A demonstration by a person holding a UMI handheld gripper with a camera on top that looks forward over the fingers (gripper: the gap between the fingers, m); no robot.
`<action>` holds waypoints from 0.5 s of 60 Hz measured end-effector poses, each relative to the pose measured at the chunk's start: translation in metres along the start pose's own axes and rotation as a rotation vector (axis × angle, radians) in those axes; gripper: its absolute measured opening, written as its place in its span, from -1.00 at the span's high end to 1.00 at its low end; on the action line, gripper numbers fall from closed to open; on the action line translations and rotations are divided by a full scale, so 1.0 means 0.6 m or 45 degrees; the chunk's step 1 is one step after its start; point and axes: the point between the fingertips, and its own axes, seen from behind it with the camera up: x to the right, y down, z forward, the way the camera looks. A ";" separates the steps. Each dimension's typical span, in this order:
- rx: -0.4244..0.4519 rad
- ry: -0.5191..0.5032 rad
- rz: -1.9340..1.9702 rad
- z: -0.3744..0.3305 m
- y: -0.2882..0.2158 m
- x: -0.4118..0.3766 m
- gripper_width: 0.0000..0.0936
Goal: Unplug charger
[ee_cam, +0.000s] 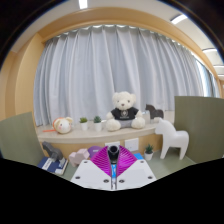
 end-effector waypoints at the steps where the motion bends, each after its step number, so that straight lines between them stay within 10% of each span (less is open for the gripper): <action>1: 0.032 0.007 -0.004 -0.002 -0.024 0.006 0.91; 12: -0.001 0.162 0.043 0.012 -0.060 0.140 0.91; 30: -0.475 0.230 0.037 0.077 0.262 0.309 0.91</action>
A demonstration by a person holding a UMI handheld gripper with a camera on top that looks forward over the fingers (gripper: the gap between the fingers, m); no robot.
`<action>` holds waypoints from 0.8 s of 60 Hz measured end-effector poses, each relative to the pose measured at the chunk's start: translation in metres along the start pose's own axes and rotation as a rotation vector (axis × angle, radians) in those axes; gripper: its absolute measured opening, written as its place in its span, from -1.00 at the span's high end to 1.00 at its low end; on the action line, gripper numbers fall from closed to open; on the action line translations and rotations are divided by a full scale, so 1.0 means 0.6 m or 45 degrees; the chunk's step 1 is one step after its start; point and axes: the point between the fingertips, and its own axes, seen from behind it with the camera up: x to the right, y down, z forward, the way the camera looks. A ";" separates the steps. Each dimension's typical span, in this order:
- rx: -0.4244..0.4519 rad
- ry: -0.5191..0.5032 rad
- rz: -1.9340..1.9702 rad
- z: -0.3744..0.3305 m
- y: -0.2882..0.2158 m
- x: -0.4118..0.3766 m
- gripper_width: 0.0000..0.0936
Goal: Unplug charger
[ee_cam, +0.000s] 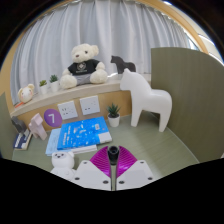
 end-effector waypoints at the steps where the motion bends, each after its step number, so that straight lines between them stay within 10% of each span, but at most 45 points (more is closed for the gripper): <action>1: -0.022 -0.005 -0.004 0.008 0.012 0.004 0.91; 24: -0.180 -0.163 -0.035 0.079 0.129 0.015 0.57; 33: -0.221 -0.146 -0.032 0.081 0.127 0.028 -0.40; 48: -0.054 -0.208 -0.049 -0.013 -0.014 0.001 -0.73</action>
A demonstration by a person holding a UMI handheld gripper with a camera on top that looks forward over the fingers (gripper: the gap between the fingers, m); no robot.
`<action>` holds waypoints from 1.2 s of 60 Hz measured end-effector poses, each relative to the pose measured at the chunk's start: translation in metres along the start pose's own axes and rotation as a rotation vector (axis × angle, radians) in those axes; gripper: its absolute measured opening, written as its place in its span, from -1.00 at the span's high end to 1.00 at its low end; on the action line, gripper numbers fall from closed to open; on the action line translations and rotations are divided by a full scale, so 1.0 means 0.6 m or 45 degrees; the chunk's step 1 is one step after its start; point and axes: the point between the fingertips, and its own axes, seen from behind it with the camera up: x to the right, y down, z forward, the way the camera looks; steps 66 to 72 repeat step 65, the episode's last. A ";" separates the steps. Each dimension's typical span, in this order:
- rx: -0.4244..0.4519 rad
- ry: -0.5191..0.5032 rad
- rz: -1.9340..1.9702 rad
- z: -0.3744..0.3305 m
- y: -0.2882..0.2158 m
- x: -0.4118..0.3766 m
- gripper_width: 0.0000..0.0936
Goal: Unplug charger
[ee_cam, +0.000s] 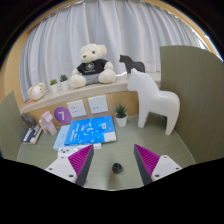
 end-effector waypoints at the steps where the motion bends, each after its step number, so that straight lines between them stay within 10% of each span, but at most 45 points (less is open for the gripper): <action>1: 0.014 -0.009 -0.001 -0.011 -0.010 -0.006 -0.73; 72: 0.073 -0.171 -0.212 -0.473 0.129 -0.196 -0.75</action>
